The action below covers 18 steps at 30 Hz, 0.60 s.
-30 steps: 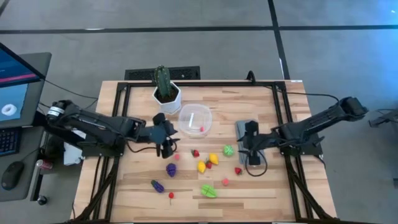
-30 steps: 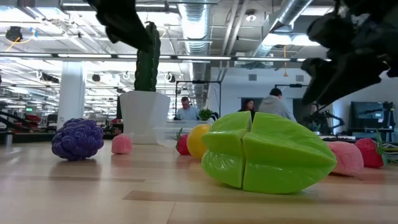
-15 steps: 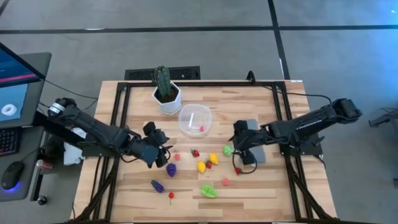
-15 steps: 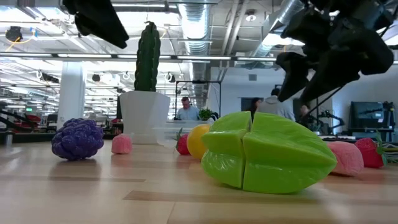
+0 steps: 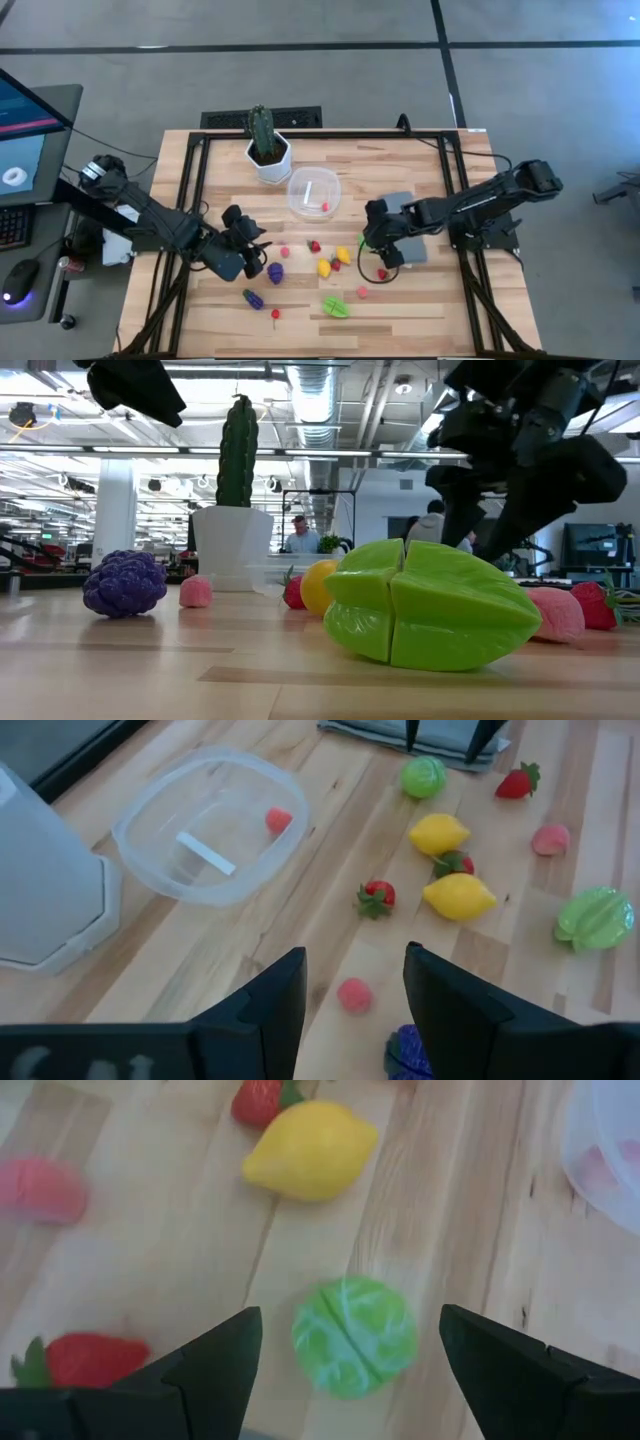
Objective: Pick and placing Produce into tupperware
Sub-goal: Put the cabbage into the transparent bin
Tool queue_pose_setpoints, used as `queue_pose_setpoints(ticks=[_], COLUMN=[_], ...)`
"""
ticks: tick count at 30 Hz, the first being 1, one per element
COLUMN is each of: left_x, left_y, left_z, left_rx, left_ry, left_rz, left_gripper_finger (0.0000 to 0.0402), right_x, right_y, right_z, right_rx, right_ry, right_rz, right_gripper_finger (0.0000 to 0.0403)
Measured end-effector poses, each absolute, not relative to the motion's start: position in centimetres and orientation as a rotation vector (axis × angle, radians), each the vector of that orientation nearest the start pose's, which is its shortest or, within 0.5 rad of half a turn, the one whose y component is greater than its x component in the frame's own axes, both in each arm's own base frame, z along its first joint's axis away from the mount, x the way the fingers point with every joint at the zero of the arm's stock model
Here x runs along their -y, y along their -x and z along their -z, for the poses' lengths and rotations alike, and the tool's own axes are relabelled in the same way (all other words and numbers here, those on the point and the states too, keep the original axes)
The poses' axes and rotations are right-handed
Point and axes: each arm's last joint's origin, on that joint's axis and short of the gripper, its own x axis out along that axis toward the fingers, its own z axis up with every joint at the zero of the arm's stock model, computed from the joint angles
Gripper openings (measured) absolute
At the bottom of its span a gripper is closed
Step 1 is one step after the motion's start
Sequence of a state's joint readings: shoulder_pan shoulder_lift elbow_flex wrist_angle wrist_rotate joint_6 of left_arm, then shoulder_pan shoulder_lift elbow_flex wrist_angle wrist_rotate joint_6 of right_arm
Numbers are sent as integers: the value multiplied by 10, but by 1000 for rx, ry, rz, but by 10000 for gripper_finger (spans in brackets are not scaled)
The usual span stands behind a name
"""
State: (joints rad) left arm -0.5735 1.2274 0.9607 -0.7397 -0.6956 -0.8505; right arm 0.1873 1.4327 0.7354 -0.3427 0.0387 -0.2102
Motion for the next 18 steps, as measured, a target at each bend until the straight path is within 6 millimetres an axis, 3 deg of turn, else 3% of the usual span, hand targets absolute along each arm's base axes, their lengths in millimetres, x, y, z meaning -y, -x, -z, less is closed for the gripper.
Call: queue_pose_setpoints(ticks=[11, 18], left_x=[116, 115], left_y=[-199, -198], left_z=[-269, -268], left_rx=[-671, -672], left_ry=[218, 209], left_rz=[-438, -448], left_gripper_finger=[160, 160], right_x=[-44, -43], right_y=[-261, -263], right_z=[-151, -150], right_rx=[-1111, -1109], right_ry=[290, 255], right_rz=[-249, -245], right_gripper_finger=[331, 331])
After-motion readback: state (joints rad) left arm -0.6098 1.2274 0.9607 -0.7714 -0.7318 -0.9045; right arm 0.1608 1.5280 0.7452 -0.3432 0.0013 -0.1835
